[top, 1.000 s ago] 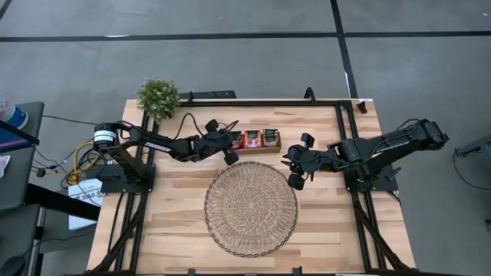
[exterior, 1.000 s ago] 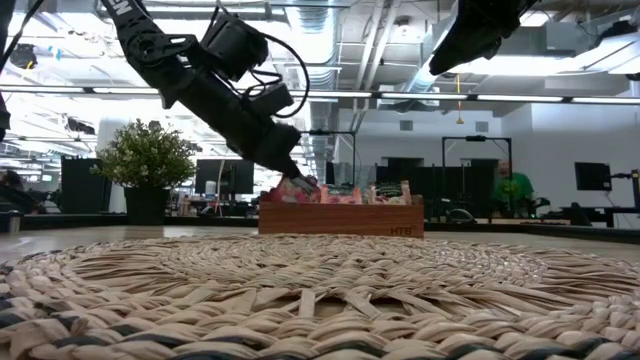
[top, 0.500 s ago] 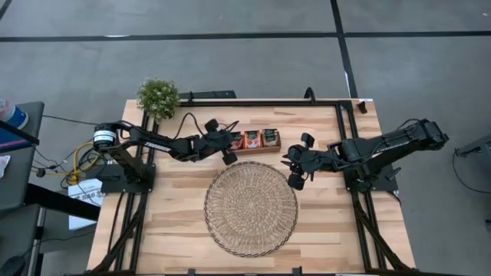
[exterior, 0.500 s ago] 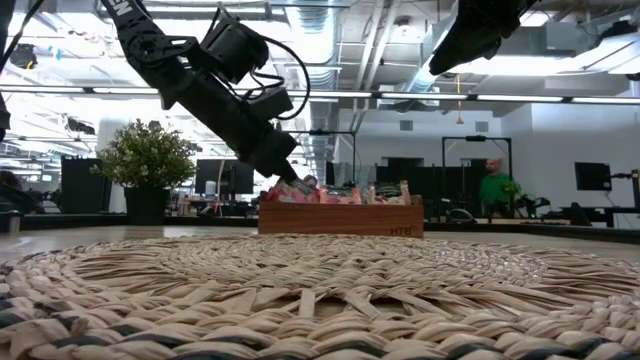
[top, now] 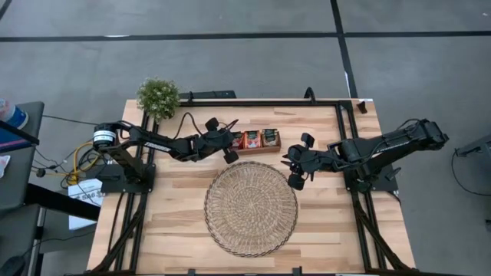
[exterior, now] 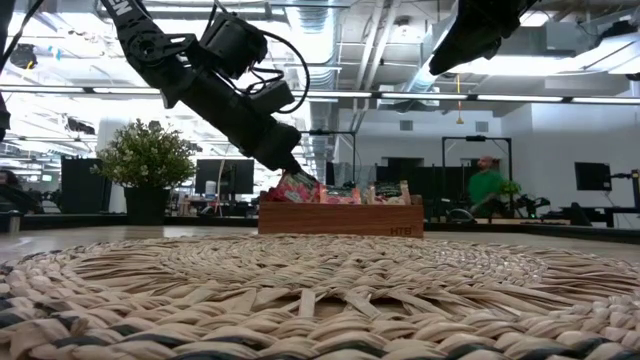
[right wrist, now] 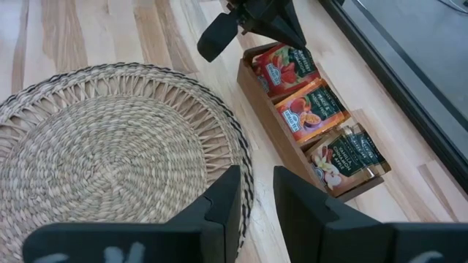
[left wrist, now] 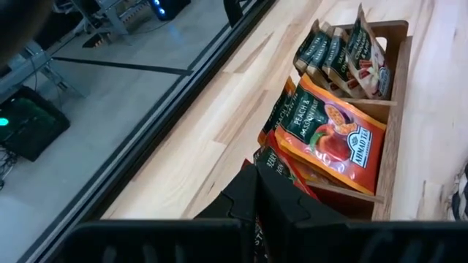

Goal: Pick & Place Tea
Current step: Adjust the red tea bag, then return to Home Position

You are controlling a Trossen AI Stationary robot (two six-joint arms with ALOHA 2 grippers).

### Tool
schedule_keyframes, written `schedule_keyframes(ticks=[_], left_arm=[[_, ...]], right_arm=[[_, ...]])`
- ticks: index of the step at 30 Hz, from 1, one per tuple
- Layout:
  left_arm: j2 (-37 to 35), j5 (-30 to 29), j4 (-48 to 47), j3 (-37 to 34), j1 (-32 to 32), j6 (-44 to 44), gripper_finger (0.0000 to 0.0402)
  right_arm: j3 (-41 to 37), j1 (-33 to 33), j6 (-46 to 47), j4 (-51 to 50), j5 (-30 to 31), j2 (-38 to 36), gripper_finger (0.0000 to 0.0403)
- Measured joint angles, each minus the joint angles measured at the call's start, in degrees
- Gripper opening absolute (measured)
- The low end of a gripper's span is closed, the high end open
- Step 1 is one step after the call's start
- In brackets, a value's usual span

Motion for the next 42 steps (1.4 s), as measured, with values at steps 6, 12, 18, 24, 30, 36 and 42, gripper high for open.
schedule_keyframes(ticks=[6, 12, 18, 24, 30, 36, 42], left_arm=[[-0.1, 0.1, -0.1, 0.0, 0.0, -0.2, 0.0], [-0.1, 0.1, -0.4, 0.0, 0.0, -0.3, 0.0], [-0.1, 1.4, -1.8, 0.0, 0.0, -0.4, 0.0001], [-0.1, 2.6, -1.8, 0.0, 0.0, -0.4, 0.003], [-0.1, 2.6, -1.8, 0.0, 0.0, 1.5, 0.0084], [-0.4, -3.9, -1.3, 0.0, -0.4, 7.5, 0.0126], [-1.0, -10.1, 0.0, 1.0, -0.4, 13.0, 0.0132]], right_arm=[[0.0, 0.0, 0.0, 0.0, 0.0, 0.0, 0.0075], [0.0, 0.0, 0.0, 0.0, 0.0, 0.0, 0.0075], [0.0, 0.0, 0.0, 0.0, 0.0, 0.0, 0.0075], [0.0, 0.0, 0.0, 0.0, 0.0, 0.0, 0.0075], [0.0, 0.0, 0.0, 0.0, 0.0, 0.0, 0.0075], [0.0, 0.0, 0.0, 0.0, 0.0, 0.0, 0.0075], [0.0, 0.0, 0.0, 0.0, 0.0, 0.0, 0.0075]])
